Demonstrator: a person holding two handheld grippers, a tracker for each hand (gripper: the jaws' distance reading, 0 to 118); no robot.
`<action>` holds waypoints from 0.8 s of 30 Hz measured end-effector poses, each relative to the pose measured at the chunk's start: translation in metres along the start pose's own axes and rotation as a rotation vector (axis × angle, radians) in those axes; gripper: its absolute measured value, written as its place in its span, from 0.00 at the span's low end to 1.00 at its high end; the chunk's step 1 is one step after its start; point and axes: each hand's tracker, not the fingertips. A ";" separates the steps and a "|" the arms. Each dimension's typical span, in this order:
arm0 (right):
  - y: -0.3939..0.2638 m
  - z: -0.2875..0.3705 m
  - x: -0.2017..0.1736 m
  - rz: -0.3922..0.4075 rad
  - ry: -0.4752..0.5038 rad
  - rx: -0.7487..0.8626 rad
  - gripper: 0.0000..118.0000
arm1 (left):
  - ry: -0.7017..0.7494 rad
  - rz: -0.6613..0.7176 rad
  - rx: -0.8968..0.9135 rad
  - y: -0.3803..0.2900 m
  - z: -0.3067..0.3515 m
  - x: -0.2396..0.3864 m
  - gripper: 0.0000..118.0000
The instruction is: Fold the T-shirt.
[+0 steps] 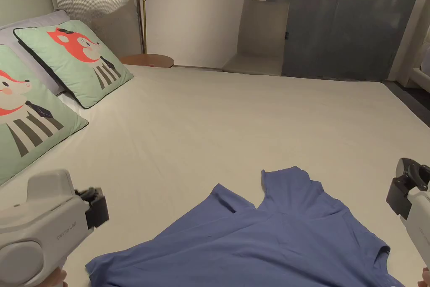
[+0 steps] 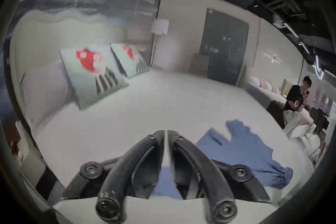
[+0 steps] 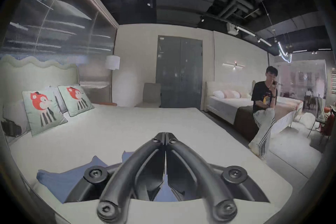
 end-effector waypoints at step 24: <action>-0.073 -0.103 0.009 -0.104 0.032 -0.428 0.85 | 0.105 0.173 -0.376 -0.047 -0.112 -0.033 0.03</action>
